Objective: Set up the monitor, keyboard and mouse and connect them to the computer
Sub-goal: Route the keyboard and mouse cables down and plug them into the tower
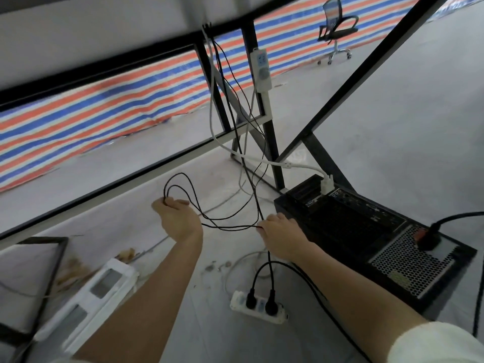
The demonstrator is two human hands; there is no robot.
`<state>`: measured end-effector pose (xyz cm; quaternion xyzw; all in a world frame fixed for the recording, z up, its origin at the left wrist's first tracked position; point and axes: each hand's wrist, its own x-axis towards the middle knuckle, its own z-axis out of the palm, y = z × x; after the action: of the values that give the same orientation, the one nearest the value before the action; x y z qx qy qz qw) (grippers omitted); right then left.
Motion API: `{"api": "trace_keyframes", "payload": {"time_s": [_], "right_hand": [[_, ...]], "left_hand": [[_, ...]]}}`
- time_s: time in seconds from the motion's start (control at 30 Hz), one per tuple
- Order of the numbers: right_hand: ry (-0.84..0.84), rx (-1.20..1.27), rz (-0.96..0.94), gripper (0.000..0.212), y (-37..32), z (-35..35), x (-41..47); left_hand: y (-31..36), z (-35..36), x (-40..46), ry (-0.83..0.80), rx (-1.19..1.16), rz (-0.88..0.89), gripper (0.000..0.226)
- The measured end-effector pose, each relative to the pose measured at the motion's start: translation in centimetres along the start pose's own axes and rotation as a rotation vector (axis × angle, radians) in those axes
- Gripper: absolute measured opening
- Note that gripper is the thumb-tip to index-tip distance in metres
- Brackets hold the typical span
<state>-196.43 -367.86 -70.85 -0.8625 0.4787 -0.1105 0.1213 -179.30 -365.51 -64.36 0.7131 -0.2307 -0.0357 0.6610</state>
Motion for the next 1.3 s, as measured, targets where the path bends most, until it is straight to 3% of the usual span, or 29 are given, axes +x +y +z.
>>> {"api": "trace_keyframes", "payload": {"time_s": [0.13, 0.3, 0.4, 0.5, 0.63, 0.73, 0.83, 0.97, 1.03, 1.13, 1.3], "right_hand": [[0.033, -0.02, 0.085, 0.045, 1.8, -0.6, -1.1], [0.109, 0.315, 0.213, 0.034, 5.7, -3.5, -3.1], [0.116, 0.326, 0.244, 0.026, 8.6, -6.1, -4.6], [0.078, 0.332, 0.309, 0.016, 12.0, -8.1, -6.0], [0.089, 0.26, 0.352, 0.014, 15.5, -9.9, -7.6], [0.145, 0.165, 0.315, 0.016, 17.3, -10.2, -8.1], [0.196, 0.156, 0.282, 0.017, 18.6, -10.2, -8.1], [0.23, 0.178, 0.246, 0.021, 19.6, -9.8, -7.5], [0.21, 0.192, 0.233, 0.022, 19.7, -9.5, -7.0], [0.154, 0.187, 0.222, 0.022, 20.1, -9.0, -6.1], [0.215, 0.332, 0.357, 0.025, 20.3, -8.2, -4.9]], "left_hand": [[-1.0, 0.8, -1.1, -0.28, 0.232, -0.029, 0.018], [-1.2, 3.1, -4.1, -0.598, 0.257, -0.277, 0.014], [-0.6, 5.2, -5.6, -0.653, 0.25, -0.302, 0.03], [0.1, 7.1, -7.1, -0.627, 0.157, -0.331, 0.028], [0.7, 9.2, -9.3, -0.68, 0.145, -0.177, 0.017], [1.1, 10.1, -10.6, -0.777, 0.127, -0.086, 0.041], [2.1, 10.4, -11.9, -0.877, 0.025, -0.029, 0.027], [2.5, 11.0, -12.6, -0.974, -0.065, -0.053, 0.031], [2.3, 11.2, -12.5, -1.005, -0.046, 0.022, 0.027], [1.7, 11.6, -12.4, -0.991, 0.043, 0.232, 0.023], [0.8, 12.3, -12.1, -0.848, 0.223, 0.515, 0.011]]}}
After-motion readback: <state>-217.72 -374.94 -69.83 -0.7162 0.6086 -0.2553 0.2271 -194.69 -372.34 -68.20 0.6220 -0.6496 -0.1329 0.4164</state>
